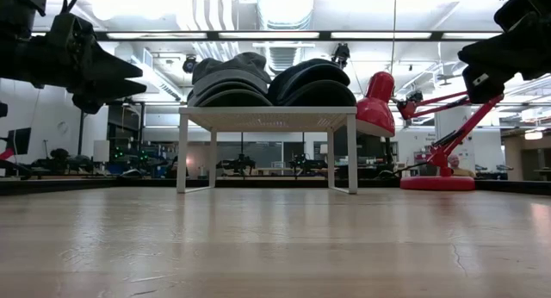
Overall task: Pick & Place hat
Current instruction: Return to home position
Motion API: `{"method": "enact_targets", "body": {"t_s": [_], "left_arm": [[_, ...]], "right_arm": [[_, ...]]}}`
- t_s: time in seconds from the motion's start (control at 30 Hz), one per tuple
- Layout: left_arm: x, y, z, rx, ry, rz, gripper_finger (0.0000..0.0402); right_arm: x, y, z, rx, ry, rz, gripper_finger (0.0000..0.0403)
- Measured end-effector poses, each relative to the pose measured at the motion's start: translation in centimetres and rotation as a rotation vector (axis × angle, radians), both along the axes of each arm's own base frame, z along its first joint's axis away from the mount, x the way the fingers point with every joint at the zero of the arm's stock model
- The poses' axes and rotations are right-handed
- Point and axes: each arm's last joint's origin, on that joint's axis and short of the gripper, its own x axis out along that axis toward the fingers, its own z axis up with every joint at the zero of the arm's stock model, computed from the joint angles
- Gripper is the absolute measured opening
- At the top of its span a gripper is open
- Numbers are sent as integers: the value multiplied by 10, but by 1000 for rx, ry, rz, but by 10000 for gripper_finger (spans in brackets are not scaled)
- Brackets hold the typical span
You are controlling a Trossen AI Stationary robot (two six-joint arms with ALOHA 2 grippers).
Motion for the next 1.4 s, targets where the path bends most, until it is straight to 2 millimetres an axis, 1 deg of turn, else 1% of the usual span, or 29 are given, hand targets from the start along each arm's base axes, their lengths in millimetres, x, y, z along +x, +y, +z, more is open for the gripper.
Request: {"method": "enact_targets", "body": {"t_s": [0.87,1.4], "left_arm": [[-1,0,4,1,-10,1,223],[0,0,2,1,-11,0,223]], "right_arm": [[0,0,0,0,0,0,27],[0,0,0,0,0,0,27]]}}
